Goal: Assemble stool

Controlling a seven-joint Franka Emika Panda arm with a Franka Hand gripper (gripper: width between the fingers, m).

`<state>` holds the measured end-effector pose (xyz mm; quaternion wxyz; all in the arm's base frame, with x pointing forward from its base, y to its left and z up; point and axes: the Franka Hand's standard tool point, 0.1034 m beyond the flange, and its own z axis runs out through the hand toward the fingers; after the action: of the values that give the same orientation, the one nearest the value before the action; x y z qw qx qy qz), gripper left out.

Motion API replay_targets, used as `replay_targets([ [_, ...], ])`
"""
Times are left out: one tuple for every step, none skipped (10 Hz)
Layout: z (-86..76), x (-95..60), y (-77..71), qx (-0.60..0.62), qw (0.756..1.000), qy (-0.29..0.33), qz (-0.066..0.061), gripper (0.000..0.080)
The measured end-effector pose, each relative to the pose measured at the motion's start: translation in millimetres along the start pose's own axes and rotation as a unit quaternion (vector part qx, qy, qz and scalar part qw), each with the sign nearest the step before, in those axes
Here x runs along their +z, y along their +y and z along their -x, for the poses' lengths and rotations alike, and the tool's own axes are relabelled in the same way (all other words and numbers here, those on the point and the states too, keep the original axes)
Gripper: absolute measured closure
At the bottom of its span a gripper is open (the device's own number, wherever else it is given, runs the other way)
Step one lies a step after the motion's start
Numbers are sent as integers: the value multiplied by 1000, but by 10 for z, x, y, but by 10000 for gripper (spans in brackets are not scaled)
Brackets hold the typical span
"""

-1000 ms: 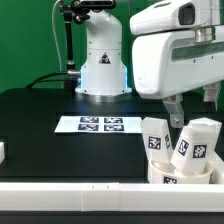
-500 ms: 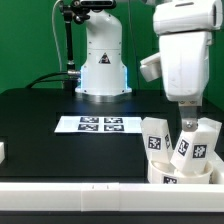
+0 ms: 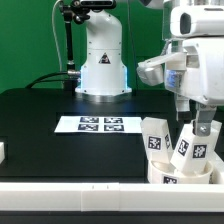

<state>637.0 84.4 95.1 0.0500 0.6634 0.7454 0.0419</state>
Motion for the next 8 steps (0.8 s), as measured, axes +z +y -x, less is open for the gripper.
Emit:
replay_targets([
  [-9,38,-12,-21,1000,-5,-2,151],
  [-16,68,-25,-24,1000,-6,-5,151],
  [-29,105,-40,-25,1000,-6,-8,151],
  [-33,132,-46,-25,1000,-6,-11,151],
  [-24,136,-46,-23,1000,-6,-11,151],
  [-18,137,-47,-22,1000,-6,-12,272],
  [-16,139,-49,-22,1000,-6,-12,411],
  [-12,140,-50,-22,1000,-6,-12,462],
])
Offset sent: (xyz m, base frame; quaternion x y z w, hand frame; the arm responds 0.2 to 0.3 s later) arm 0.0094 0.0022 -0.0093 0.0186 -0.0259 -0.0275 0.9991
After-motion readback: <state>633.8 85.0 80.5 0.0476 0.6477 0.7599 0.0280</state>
